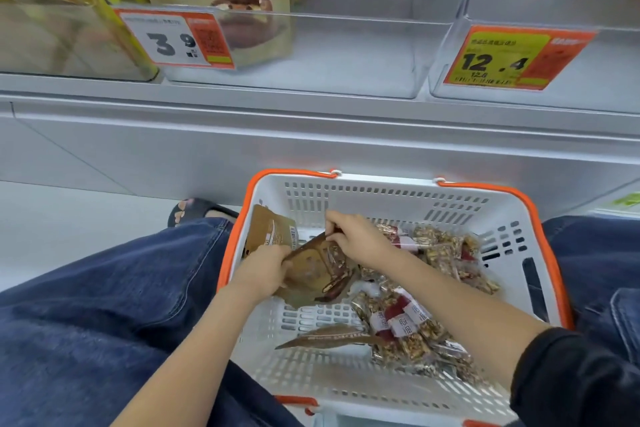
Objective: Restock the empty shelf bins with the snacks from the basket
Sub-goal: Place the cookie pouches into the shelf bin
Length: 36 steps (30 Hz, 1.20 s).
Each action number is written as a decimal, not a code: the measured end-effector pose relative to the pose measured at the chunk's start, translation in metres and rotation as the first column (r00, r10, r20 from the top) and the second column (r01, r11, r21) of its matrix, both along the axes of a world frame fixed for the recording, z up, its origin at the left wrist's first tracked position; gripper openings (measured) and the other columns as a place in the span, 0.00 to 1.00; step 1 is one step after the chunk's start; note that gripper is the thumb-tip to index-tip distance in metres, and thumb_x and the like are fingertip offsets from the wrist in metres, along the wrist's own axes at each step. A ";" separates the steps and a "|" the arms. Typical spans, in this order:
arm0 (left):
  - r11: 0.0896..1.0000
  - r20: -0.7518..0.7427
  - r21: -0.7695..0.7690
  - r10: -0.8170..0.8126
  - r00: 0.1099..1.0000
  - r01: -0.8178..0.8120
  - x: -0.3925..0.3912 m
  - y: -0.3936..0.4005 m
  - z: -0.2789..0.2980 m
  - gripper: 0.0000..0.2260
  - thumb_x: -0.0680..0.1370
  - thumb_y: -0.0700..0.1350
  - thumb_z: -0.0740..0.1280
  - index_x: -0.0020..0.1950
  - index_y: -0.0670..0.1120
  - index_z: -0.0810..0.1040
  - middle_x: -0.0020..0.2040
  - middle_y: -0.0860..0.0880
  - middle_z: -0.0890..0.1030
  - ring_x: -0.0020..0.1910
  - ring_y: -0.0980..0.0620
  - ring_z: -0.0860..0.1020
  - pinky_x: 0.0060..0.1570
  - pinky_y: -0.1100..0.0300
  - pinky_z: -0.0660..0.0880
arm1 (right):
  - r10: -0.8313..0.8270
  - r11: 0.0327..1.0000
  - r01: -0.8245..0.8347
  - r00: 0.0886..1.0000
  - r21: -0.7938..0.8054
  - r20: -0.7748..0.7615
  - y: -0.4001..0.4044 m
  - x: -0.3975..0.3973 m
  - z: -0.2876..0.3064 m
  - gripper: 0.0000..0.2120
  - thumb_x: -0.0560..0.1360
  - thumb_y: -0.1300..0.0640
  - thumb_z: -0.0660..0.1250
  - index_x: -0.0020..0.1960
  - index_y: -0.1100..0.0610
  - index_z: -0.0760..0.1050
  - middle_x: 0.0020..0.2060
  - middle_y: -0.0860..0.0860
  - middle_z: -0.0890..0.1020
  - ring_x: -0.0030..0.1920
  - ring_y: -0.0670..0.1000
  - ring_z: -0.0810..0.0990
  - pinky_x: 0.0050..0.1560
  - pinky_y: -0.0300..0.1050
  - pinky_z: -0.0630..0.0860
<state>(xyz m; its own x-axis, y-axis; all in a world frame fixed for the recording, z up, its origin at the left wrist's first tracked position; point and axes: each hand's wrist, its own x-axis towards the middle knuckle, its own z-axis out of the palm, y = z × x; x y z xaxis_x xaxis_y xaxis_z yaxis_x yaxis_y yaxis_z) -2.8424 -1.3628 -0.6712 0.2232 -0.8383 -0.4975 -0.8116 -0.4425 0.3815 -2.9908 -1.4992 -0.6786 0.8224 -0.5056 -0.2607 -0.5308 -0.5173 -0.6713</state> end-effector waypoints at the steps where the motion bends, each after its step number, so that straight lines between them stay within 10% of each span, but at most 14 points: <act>1: 1.000 0.090 -0.009 -0.007 0.996 0.008 0.002 -0.004 0.007 0.09 0.81 0.42 0.58 0.54 0.46 0.78 0.51 0.47 0.82 0.49 0.48 0.79 0.48 0.55 0.77 | -0.005 1.000 0.005 1.000 -0.002 0.016 0.000 -0.001 0.011 0.07 0.78 0.62 0.63 0.45 0.53 0.67 0.40 0.47 0.79 0.41 0.48 0.79 0.46 0.51 0.78; 6: 0.961 0.215 -0.272 0.007 0.977 0.053 0.020 -0.034 0.095 0.09 0.82 0.45 0.57 0.53 0.47 0.76 0.45 0.51 0.80 0.45 0.46 0.79 0.42 0.55 0.75 | -0.204 0.970 0.162 0.949 0.182 0.240 -0.028 -0.013 0.101 0.15 0.75 0.55 0.69 0.59 0.48 0.71 0.30 0.45 0.77 0.28 0.43 0.74 0.32 0.34 0.69; 9: 0.841 0.236 -0.529 0.022 0.971 0.109 0.031 -0.049 0.157 0.07 0.80 0.44 0.62 0.47 0.44 0.78 0.37 0.50 0.80 0.39 0.46 0.78 0.37 0.54 0.72 | -0.188 0.979 0.153 0.930 0.133 0.316 -0.032 -0.014 0.155 0.06 0.78 0.56 0.65 0.43 0.52 0.78 0.27 0.41 0.78 0.29 0.40 0.75 0.33 0.33 0.67; 13: 0.474 -0.037 -0.871 0.195 0.980 -0.128 0.035 -0.060 0.233 0.09 0.74 0.43 0.71 0.49 0.54 0.75 0.40 0.65 0.76 0.42 0.66 0.77 0.44 0.70 0.72 | -0.303 0.910 0.412 0.736 -0.045 0.606 -0.043 -0.002 0.224 0.10 0.78 0.57 0.64 0.38 0.50 0.75 0.26 0.40 0.77 0.30 0.39 0.73 0.34 0.35 0.68; 16: 0.263 -0.253 -0.917 0.199 0.947 -0.300 0.048 -0.078 0.265 0.20 0.73 0.42 0.73 0.61 0.52 0.71 0.52 0.60 0.78 0.54 0.61 0.77 0.54 0.61 0.76 | -0.424 0.745 0.667 0.462 0.010 0.779 -0.074 0.004 0.282 0.08 0.77 0.57 0.65 0.40 0.55 0.76 0.29 0.43 0.75 0.31 0.41 0.69 0.35 0.40 0.67; 21: 0.333 -0.209 -0.905 0.187 0.960 -0.263 0.051 -0.103 0.262 0.12 0.78 0.45 0.66 0.60 0.47 0.74 0.50 0.58 0.78 0.48 0.61 0.78 0.50 0.75 0.71 | -0.663 0.668 0.664 0.325 0.337 0.674 -0.138 0.021 0.321 0.10 0.76 0.58 0.64 0.36 0.57 0.73 0.30 0.54 0.77 0.28 0.50 0.75 0.29 0.39 0.70; 24: 0.372 -0.232 -0.888 0.143 0.962 -0.269 0.048 -0.106 0.254 0.12 0.79 0.46 0.64 0.62 0.49 0.74 0.51 0.56 0.80 0.51 0.57 0.78 0.54 0.56 0.76 | -0.809 0.549 0.689 0.297 0.473 0.507 -0.167 0.032 0.320 0.13 0.78 0.67 0.61 0.35 0.58 0.69 0.28 0.53 0.75 0.22 0.46 0.74 0.22 0.36 0.69; 29: 0.588 0.088 -0.809 0.123 0.988 -0.001 0.042 -0.121 0.252 0.23 0.79 0.50 0.62 0.74 0.50 0.63 0.68 0.50 0.72 0.66 0.50 0.69 0.63 0.55 0.68 | -0.868 0.462 0.549 0.122 0.696 0.481 -0.202 0.041 0.322 0.14 0.79 0.69 0.57 0.38 0.57 0.71 0.29 0.49 0.80 0.23 0.45 0.74 0.20 0.36 0.71; 36: 0.736 0.338 -0.654 0.078 0.938 0.175 0.031 -0.136 0.243 0.18 0.80 0.54 0.58 0.70 0.54 0.69 0.67 0.53 0.73 0.67 0.50 0.67 0.64 0.55 0.62 | -0.645 0.680 0.696 0.420 0.230 0.638 -0.225 0.068 0.314 0.09 0.74 0.57 0.71 0.53 0.58 0.77 0.54 0.53 0.81 0.57 0.55 0.79 0.60 0.58 0.75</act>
<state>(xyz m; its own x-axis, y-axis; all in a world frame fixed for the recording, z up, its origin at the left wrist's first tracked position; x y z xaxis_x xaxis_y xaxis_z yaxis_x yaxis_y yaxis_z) -2.8112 -1.4983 -0.4286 0.2119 -0.9342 0.2870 -0.9529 -0.1323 0.2729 -2.9223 -1.7239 -0.3650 0.1450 -0.9653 0.2171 -0.1920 -0.2427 -0.9509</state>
